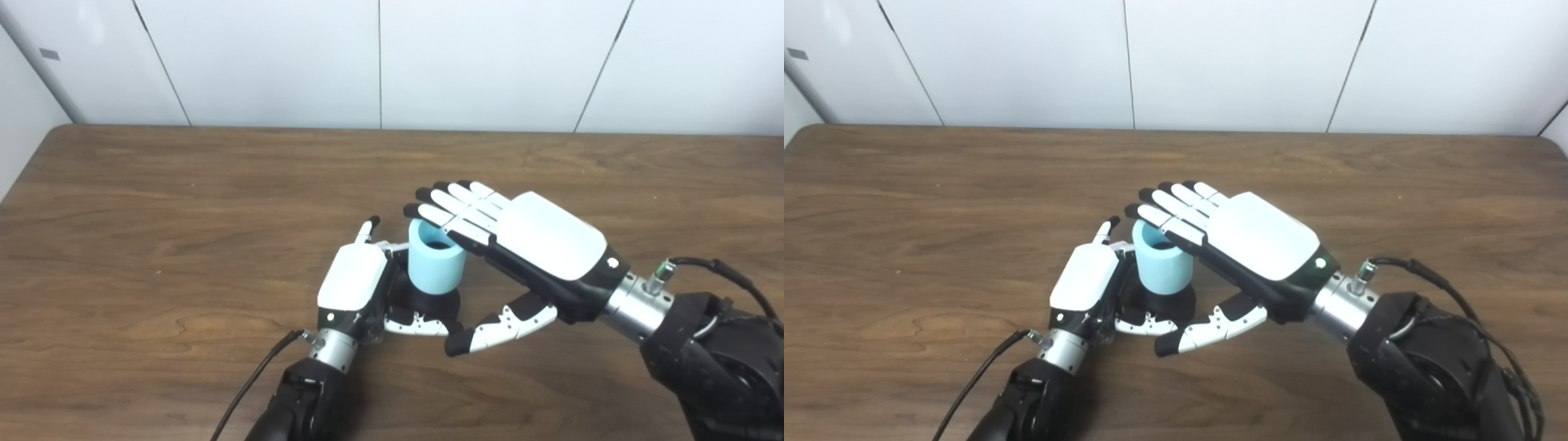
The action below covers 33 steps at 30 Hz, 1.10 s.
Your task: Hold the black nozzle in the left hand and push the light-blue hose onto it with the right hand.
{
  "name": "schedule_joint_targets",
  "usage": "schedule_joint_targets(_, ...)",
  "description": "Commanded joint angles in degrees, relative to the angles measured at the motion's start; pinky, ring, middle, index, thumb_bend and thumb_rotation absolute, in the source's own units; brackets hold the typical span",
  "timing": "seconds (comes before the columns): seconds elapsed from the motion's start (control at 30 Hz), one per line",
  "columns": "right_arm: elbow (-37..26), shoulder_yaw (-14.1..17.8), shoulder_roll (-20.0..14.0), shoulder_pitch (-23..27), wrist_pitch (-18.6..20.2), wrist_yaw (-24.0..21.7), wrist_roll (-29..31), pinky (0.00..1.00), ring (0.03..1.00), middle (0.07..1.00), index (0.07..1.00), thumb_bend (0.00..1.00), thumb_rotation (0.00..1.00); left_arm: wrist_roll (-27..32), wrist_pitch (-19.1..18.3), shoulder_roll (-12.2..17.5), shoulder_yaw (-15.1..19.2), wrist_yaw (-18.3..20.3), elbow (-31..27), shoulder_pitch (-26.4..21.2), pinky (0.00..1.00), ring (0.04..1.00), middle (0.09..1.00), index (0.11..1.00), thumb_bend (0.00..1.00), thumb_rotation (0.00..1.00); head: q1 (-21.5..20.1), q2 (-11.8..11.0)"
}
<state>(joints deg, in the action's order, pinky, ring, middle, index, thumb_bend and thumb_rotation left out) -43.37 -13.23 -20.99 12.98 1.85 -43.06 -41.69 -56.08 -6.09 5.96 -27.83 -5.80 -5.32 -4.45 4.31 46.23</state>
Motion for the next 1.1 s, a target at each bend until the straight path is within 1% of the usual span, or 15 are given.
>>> schedule_joint_targets(0.0, -1.2, 0.2, -0.2, 1.7, -0.1, -0.2, -0.8, 1.00, 1.000, 1.000, 0.971, 0.61, 0.94, -1.0, -1.4, 0.2, -0.5, 2.6, 1.4, 0.5, 1.00, 0.633, 0.514, 0.454, 0.52, 0.00, 0.1, 0.2)
schedule_joint_targets(0.2, -0.4, -0.1, -0.3, 1.3, -0.8, -0.4, -1.7, 1.00, 1.000, 1.000, 0.966, 0.60, 0.92, -0.9, -1.5, 0.1, -0.4, 2.7, 1.3, 0.5, 1.00, 0.632, 0.513, 0.459, 0.52, 0.00, 0.2, 0.3)
schedule_joint_targets(0.3, 0.0, -0.3, -1.0, 1.3, -1.7, -0.6, -2.6, 1.00, 1.000, 0.994, 0.950, 0.60, 0.94, -1.1, -1.5, 0.1, -0.5, 2.7, 1.2, 0.4, 1.00, 0.630, 0.514, 0.460, 0.52, 0.00, 0.1, 0.4)
schedule_joint_targets(0.47, -0.2, 0.0, -2.4, 1.0, -1.4, -1.6, -2.4, 0.99, 1.000, 0.978, 0.932, 0.61, 0.94, -1.4, -2.0, 0.0, -0.6, 3.3, 0.7, 0.5, 1.00, 0.634, 0.509, 0.464, 0.52, 0.00, -0.1, 0.8)
schedule_joint_targets(0.67, -0.9, 0.3, -3.5, 0.5, -1.0, -1.8, -1.5, 0.97, 0.987, 0.954, 0.915, 0.61, 0.90, -1.4, -1.8, -0.4, -0.6, 3.2, 0.8, 0.7, 1.00, 0.631, 0.503, 0.469, 0.52, 0.00, -0.1, 1.1)
schedule_joint_targets(0.8, -0.6, 0.1, -3.6, -0.3, -1.4, -1.3, -1.1, 0.96, 0.970, 0.946, 0.907, 0.60, 0.87, -1.5, -1.8, -0.5, -0.5, 3.2, 0.8, 0.7, 1.00, 0.628, 0.500, 0.472, 0.52, 0.00, 0.1, 1.2)
schedule_joint_targets(0.9, -0.2, -0.5, -3.6, -1.0, -1.9, -1.1, -1.6, 0.96, 0.975, 0.943, 0.912, 0.60, 0.89, -1.7, -2.0, -0.5, -0.4, 3.6, 0.5, 0.8, 1.00, 0.629, 0.502, 0.470, 0.52, 0.00, 0.0, 1.3)
schedule_joint_targets(1.07, 1.0, -3.2, -3.3, -2.6, -2.8, -1.5, -2.8, 0.99, 0.992, 0.956, 0.920, 0.62, 0.89, -2.3, -2.1, -0.3, -0.5, 4.0, 0.3, 0.8, 1.00, 0.632, 0.510, 0.464, 0.52, 0.00, -0.1, 1.4)
